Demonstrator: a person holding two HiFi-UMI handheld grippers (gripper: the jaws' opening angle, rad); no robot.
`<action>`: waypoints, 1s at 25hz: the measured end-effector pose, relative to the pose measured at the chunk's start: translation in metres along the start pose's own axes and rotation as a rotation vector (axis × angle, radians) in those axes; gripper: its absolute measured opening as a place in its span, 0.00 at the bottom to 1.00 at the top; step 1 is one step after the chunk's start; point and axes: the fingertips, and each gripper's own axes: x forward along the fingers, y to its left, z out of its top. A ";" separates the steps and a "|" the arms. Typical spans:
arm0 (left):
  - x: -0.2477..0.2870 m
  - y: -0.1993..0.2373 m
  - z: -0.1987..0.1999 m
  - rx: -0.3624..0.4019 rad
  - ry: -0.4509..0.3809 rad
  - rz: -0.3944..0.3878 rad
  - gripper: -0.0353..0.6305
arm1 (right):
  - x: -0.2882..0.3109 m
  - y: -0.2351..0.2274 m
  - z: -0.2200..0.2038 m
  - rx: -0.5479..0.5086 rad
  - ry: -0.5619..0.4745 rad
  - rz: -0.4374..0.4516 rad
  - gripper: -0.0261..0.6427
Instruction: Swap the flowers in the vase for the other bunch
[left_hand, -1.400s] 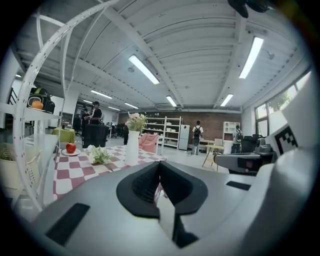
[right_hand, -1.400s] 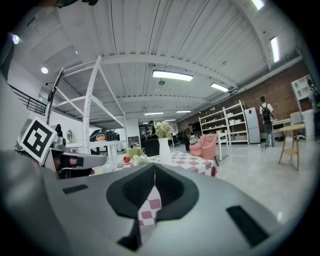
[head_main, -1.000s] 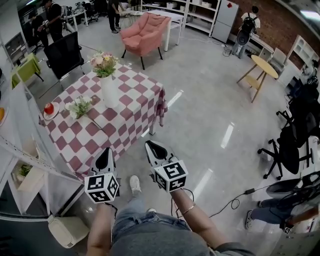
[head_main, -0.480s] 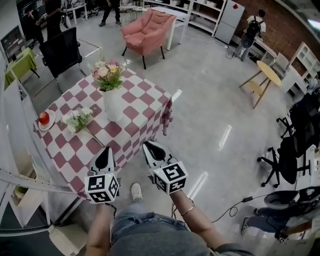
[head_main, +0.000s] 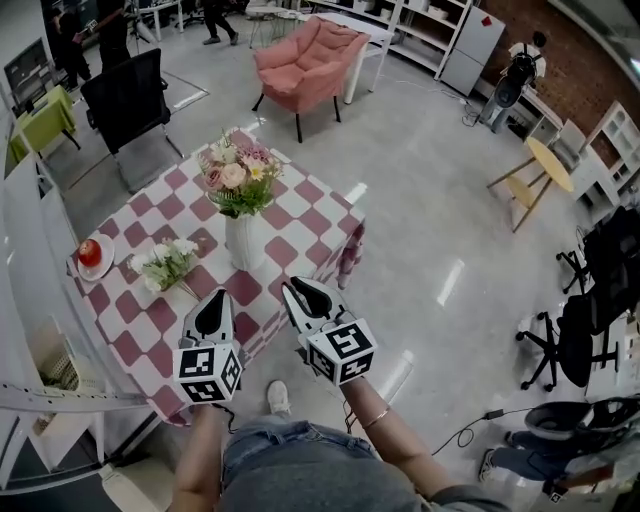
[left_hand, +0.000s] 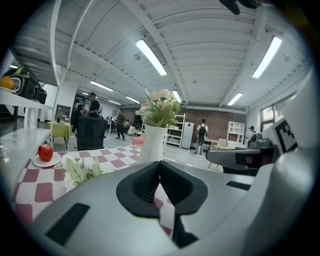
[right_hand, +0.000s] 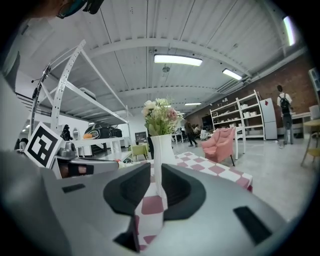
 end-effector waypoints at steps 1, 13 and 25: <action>0.005 0.003 0.002 0.000 0.000 -0.002 0.08 | 0.007 -0.001 0.001 -0.001 0.001 0.004 0.14; 0.038 0.023 0.018 -0.007 -0.012 -0.011 0.08 | 0.057 -0.004 0.015 -0.002 0.002 0.074 0.32; 0.051 0.035 0.024 -0.023 -0.032 0.099 0.08 | 0.100 -0.016 0.019 -0.002 0.020 0.195 0.48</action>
